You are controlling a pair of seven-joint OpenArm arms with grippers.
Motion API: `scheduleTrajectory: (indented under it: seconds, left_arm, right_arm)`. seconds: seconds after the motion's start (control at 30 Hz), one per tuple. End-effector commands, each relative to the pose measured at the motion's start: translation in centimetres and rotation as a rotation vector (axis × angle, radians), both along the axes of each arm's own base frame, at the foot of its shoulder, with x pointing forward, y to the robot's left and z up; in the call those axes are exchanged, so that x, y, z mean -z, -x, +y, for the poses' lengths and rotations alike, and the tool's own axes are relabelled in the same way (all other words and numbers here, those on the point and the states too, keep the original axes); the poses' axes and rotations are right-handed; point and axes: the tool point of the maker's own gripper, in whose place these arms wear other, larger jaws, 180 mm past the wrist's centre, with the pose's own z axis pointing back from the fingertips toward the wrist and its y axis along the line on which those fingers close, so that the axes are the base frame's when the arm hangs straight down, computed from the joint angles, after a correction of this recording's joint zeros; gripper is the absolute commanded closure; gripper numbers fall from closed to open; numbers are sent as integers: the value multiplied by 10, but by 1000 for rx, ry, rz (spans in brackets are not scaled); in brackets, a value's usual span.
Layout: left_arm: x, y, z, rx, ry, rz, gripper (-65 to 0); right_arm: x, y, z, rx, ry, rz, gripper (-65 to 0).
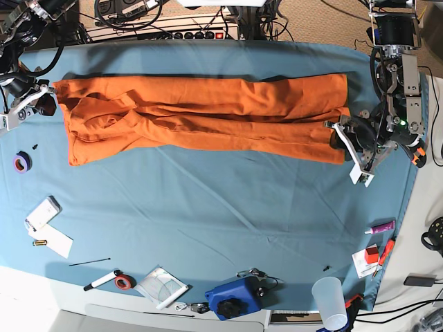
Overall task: Layout the t-shirt on the table in an organized manner, then fold the t-shirt properly
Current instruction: 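Fold the shirt lengthwise, bringing the held edge over with both grippers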
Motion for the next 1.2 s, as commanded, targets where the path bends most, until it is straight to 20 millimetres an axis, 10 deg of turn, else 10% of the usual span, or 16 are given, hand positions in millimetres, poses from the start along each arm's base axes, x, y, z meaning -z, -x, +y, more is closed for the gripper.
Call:
scheduleTrajectory:
  seconds: [0.0, 0.1, 0.27, 0.8, 1.17]
  left_arm:
    - [-8, -6, 3, 6, -7, -23, -270]
    - [-6, -1, 1, 36, -12, 1, -236]
    - [-7, -1, -2, 36, 13, -1, 0]
    - [-41, -11, -16, 78, 21, -123, 0]
    - [-62, 31, -14, 81, -17, -183, 0]
  right_arm:
    - [-15, -7, -6, -12, 36, -43, 0]
    - [-15, -7, -6, -12, 36, -43, 0]
    - [-15, -7, -6, -12, 36, -43, 0]
    - [-19, -11, -7, -8, 37, -70, 0]
    - [-25, -14, -3, -17, 13, -106, 0]
